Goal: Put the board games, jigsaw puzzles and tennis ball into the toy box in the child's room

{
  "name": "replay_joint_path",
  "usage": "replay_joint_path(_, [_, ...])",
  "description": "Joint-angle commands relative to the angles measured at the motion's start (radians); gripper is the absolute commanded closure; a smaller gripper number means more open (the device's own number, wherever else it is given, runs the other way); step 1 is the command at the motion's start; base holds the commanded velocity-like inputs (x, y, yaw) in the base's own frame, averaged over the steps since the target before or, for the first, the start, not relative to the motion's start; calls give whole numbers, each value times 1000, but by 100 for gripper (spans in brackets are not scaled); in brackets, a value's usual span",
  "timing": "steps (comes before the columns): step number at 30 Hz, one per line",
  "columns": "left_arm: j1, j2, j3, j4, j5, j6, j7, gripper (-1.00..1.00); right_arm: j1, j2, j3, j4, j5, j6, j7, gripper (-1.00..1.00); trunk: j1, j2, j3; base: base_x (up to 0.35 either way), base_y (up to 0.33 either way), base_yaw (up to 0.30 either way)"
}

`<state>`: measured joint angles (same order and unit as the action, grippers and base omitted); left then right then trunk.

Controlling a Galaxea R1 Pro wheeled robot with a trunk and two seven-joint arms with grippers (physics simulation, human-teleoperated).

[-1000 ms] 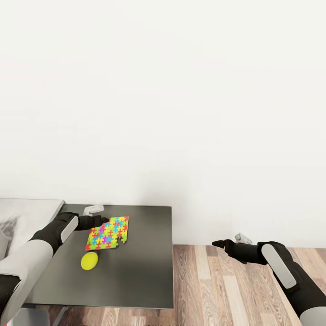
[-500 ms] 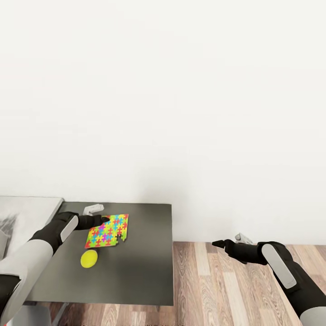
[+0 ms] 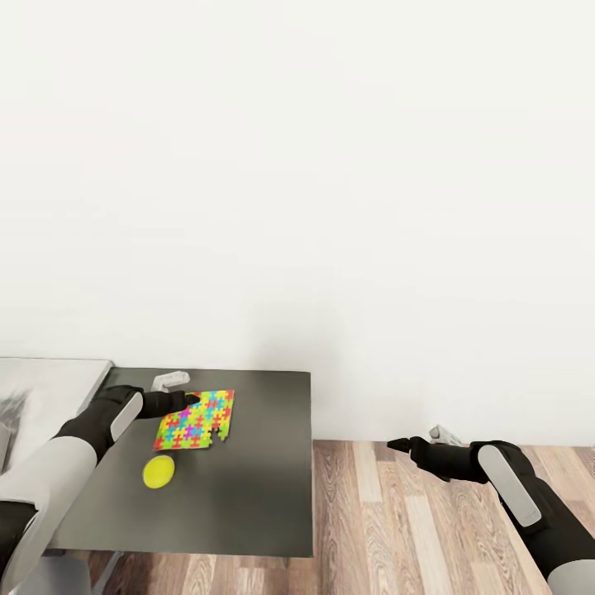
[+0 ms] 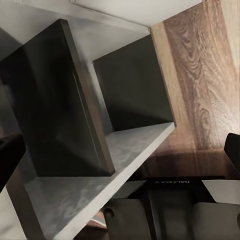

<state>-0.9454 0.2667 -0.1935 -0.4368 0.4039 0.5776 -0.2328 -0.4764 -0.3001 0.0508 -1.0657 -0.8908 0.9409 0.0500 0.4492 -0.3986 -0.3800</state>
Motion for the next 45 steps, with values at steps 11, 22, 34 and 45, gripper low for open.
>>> replay_joint_path(11, [0, 0, -10, 12, 0, 2, -5, -100, -1, -1, 1, 0, 6, 3, 5, -100, 1, -1, -2, 0, -142, 0])
replay_joint_path(22, [0, 0, -10, 12, 0, 2, -5, -100, -1, -1, 1, 0, 6, 3, 5, -100, 1, -1, -2, 0, -151, 0])
replay_joint_path(34, [0, -1, -11, 12, 0, 3, -5, -100, -1, -1, 1, 1, 6, 3, 5, -100, 1, -1, -2, -21, -164, 0])
replay_joint_path(45, [0, -1, -11, 12, 0, 3, -5, -100, -1, -3, 1, 1, 6, 3, 5, -100, 1, -1, -2, -3, -170, 0])
